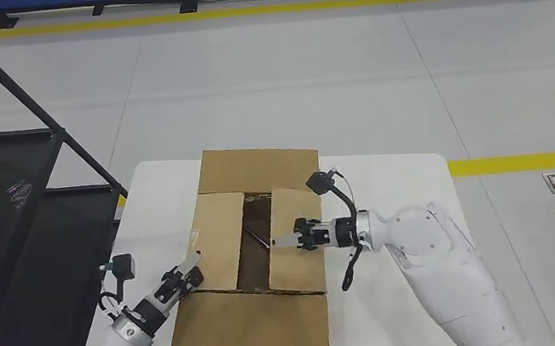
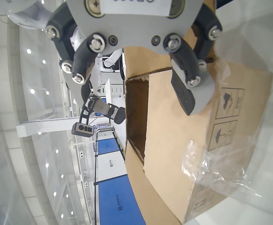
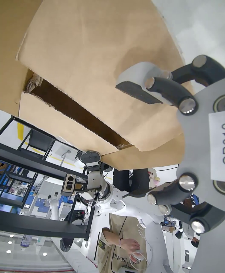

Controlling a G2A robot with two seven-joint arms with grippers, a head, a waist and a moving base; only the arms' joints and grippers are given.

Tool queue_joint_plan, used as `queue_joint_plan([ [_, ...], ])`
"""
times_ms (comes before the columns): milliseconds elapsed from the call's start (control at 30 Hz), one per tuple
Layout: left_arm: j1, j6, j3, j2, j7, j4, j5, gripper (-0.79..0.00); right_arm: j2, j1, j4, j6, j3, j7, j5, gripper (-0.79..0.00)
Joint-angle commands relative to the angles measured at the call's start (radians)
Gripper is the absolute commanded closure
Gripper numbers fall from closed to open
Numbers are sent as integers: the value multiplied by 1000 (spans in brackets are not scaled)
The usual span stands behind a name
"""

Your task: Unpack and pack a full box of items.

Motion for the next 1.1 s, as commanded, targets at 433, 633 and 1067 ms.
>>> queue_joint_plan([
  [433,-18,19,23,1,35,16,1,-785,2,-9,-54,68,-105,-134,-203,-785],
  [633,1,-3,-34,5,34,-33,-54,-785,11,-18,-100,54,-87,-127,-185,-785],
  [1067,151,-35,-354,32,-184,-70,-217,-785,26,-23,-161,88,-44,-97,-195,-785],
])
